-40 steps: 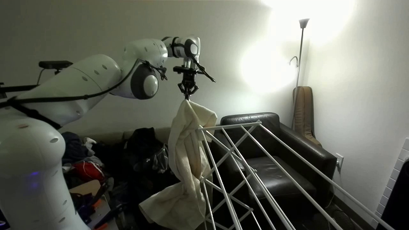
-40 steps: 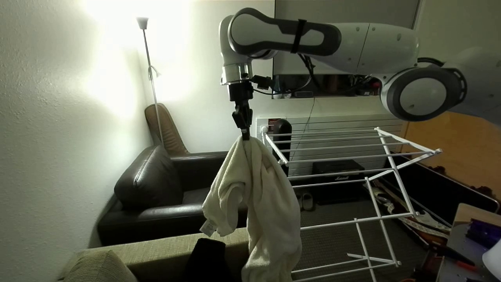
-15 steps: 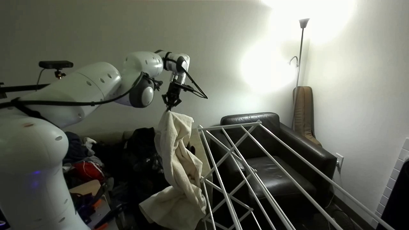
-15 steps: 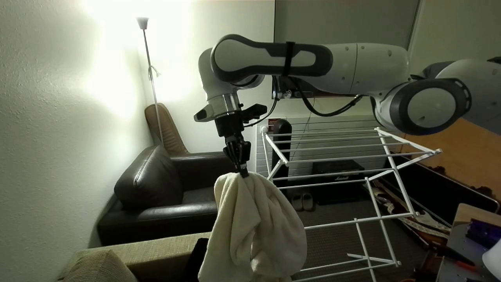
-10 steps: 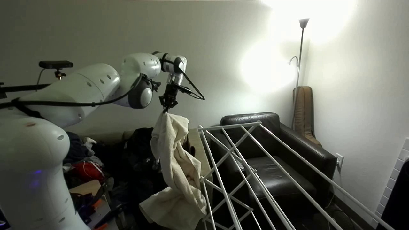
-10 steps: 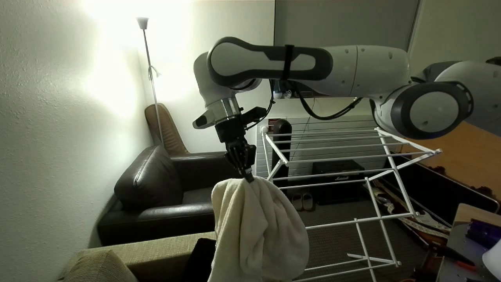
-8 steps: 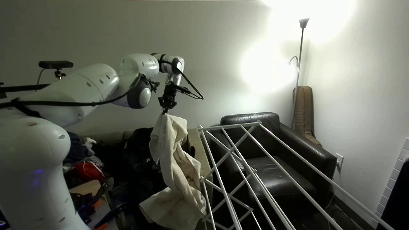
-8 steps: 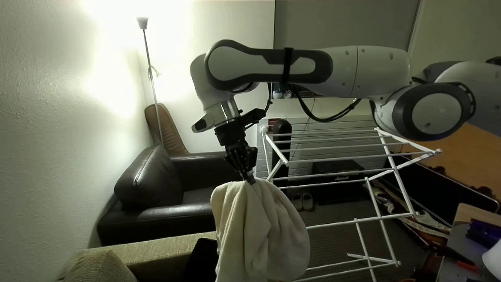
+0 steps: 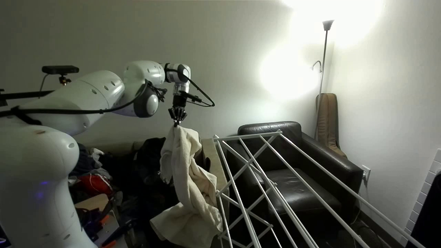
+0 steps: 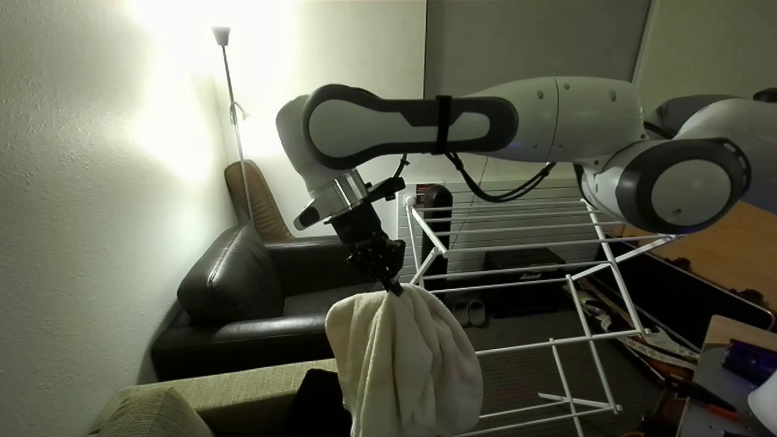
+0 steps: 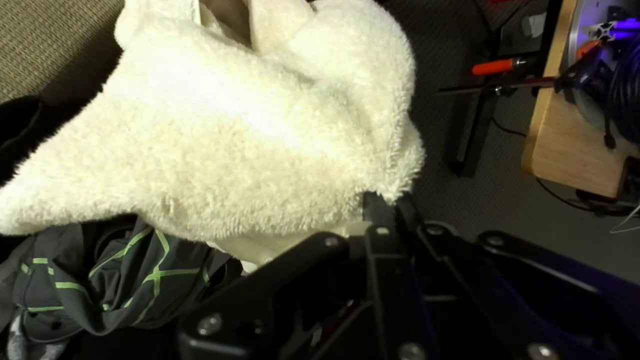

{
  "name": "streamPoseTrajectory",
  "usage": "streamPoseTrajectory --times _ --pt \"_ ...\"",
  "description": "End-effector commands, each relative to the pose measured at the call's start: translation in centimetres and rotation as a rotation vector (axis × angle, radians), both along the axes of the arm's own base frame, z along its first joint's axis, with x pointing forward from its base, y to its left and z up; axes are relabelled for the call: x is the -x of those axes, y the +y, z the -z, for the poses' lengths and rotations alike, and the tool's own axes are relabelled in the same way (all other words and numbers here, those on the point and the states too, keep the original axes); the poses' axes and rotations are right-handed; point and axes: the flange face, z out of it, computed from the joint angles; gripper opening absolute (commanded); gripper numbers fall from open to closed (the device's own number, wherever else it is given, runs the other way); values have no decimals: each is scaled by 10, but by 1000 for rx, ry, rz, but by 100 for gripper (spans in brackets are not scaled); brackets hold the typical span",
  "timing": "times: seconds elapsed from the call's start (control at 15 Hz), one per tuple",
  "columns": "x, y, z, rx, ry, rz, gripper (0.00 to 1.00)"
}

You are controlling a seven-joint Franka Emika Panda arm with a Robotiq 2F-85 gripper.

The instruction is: Take the towel and put it on the couch

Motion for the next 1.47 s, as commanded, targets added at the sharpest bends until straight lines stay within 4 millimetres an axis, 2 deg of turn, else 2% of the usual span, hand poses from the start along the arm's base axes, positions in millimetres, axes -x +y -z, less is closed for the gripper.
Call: streamPoseTrajectory --times 0.0,0.87,1.4 --pt "7 2 -4 17 17 -89 4" --pt "20 6 15 29 120 -195 4" --pt "10 22 13 48 -21 -338 4"
